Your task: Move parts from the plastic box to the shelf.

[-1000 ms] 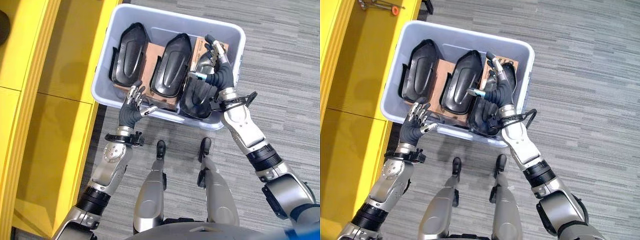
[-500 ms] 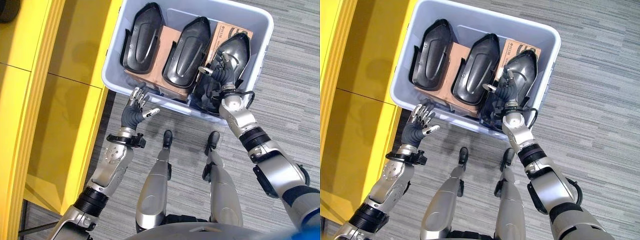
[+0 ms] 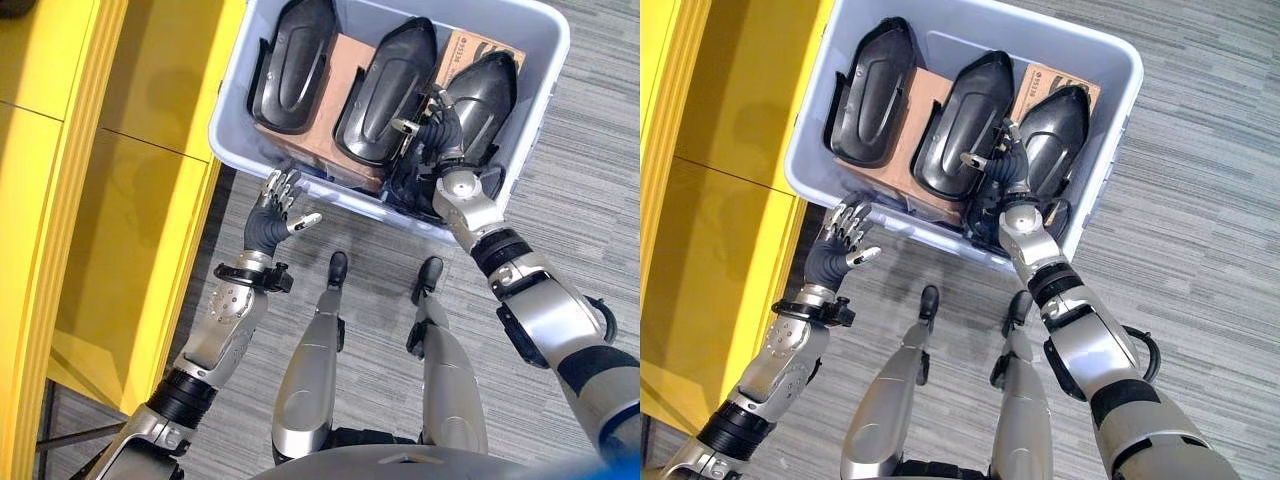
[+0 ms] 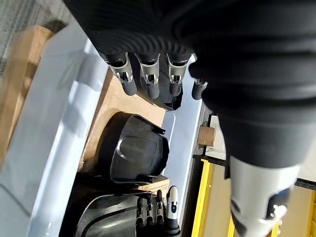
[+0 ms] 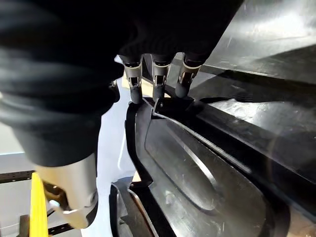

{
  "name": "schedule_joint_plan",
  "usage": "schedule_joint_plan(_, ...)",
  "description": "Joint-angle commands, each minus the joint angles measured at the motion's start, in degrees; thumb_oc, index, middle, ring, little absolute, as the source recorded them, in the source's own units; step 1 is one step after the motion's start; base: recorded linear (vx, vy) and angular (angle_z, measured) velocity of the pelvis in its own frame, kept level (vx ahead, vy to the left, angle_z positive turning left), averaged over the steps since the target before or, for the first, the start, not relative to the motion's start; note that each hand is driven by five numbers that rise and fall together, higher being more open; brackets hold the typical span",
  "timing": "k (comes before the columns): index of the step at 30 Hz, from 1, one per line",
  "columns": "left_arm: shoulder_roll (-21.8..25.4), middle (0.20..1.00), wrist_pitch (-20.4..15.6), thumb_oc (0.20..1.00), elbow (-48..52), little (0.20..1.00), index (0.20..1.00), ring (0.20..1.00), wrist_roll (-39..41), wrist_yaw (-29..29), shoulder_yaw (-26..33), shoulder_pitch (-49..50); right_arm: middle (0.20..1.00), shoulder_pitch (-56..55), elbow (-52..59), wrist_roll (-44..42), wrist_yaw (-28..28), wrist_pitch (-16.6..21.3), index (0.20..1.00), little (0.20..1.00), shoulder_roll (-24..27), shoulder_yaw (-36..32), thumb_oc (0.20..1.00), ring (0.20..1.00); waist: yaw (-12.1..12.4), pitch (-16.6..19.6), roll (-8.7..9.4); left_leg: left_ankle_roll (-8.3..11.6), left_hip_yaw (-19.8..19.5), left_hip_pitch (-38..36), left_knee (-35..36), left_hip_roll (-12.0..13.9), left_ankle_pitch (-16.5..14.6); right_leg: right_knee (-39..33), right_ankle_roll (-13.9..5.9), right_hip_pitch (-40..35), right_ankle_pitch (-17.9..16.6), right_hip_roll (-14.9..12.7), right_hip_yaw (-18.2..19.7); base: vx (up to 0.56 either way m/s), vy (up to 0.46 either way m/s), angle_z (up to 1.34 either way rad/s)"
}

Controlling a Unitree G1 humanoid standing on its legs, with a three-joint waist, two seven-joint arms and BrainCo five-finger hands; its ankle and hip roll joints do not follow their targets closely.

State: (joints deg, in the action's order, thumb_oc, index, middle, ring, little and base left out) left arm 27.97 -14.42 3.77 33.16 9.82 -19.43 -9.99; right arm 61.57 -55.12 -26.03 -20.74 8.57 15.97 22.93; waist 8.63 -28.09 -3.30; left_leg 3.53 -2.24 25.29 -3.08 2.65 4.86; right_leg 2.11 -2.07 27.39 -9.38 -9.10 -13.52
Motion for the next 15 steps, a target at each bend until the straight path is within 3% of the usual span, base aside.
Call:
schedule_joint_plan(1,3.8,1.0,-3.82,1.0,8.51,1.0,1.0,1.0,0.8,-0.46,-0.77,1.49,1.0,3.36,-4.18,-3.02,0.76,0.08,1.0,1.0,-0.62,0.76,1.0,1.0,1.76,1.52,-0.17,-1.3,1.57,0.97,-3.34,-0.07,-3.38,7.6,-5.35,1.99,3.15,-5.37,1.52,-0.01,0.005,0.06)
schedule_joint_plan(10,3.99,1.0,-4.27,1.0,8.7,1.0,1.0,1.0,0.86,-0.32,-1.27,0.28,1.0,6.86,-9.32,-2.41,1.33,-0.69,1.0,1.0,0.6,1.85,1.0,1.0,2.6,0.8,-0.86,-1.52,0.73,2.88,-4.64,-0.67,-3.61,8.46,-5.57,3.07,3.47,-5.91,1.07,0.0,0.01,0.09)
schedule_joint_plan(15,3.88,1.0,-4.47,1.0,8.81,1.0,1.0,1.0,0.73,0.15,-1.36,-0.05,1.0,7.49,-4.62,-0.23,0.83,0.08,1.0,1.0,1.38,4.14,1.0,1.0,2.38,0.49,-0.92,-1.69,0.77,3.54,-5.05,-0.83,-3.62,8.95,-5.51,3.85,3.54,-5.97,1.42,0.0,0.006,0.0)
